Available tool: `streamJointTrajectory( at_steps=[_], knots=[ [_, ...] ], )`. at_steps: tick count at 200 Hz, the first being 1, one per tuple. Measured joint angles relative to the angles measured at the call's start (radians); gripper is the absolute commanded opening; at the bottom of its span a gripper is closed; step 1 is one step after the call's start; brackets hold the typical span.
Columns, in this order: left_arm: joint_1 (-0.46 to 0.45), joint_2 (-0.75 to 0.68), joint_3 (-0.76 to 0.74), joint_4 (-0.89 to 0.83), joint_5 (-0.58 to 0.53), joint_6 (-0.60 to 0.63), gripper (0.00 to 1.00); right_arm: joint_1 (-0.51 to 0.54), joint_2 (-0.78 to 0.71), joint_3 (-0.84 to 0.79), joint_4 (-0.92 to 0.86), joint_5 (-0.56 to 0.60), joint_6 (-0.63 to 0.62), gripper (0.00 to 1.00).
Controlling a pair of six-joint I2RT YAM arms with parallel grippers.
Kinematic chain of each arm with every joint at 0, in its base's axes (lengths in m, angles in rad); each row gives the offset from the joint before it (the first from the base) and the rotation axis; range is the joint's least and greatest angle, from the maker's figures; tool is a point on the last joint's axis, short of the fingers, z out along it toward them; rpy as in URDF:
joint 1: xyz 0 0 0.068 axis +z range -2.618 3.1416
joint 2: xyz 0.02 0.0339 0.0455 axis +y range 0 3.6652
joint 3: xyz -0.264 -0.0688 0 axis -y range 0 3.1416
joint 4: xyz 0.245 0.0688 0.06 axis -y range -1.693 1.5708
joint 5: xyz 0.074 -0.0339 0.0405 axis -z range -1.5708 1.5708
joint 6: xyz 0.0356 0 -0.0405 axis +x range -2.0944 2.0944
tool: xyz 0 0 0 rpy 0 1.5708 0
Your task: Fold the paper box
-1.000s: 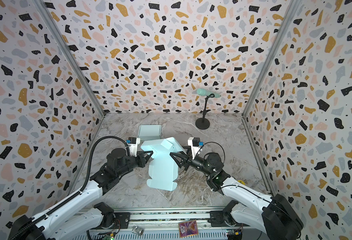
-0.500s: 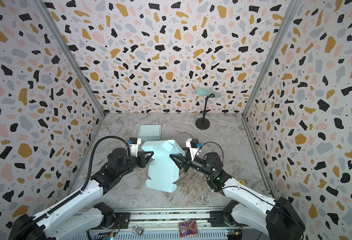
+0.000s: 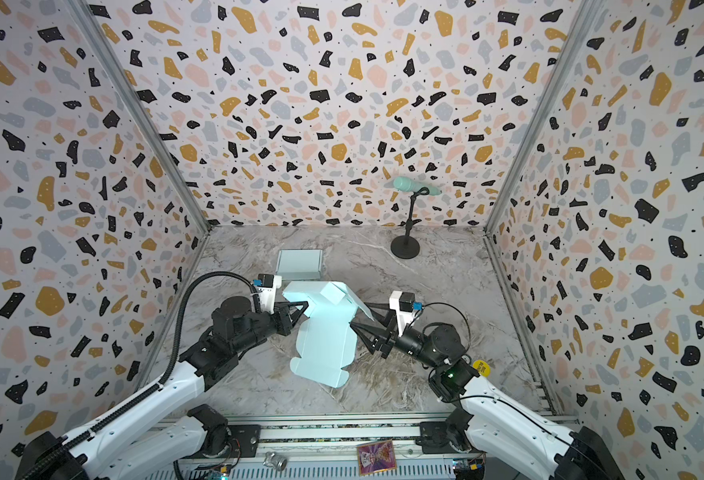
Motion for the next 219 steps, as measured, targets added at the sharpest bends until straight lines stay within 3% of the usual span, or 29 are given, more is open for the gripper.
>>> streamJointTrajectory(
  at_steps=[32, 58, 98, 219],
  knots=[
    [0.0, -0.002, 0.0, 0.0, 0.005, 0.0, 0.06, 0.0, -0.1, -0.067, 0.002, 0.025, 0.023, 0.69],
    [0.0, 0.004, 0.0, 0.002, 0.013, 0.0, 0.06, -0.005, -0.105, -0.071, 0.01, 0.048, 0.031, 0.62],
    [0.0, 0.006, 0.0, 0.003, 0.022, 0.0, 0.06, -0.026, -0.029, -0.07, 0.059, 0.08, 0.05, 0.56],
    [0.0, 0.009, -0.012, 0.003, 0.031, -0.001, 0.06, -0.025, 0.16, 0.011, 0.185, 0.057, 0.077, 0.53]
  ],
)
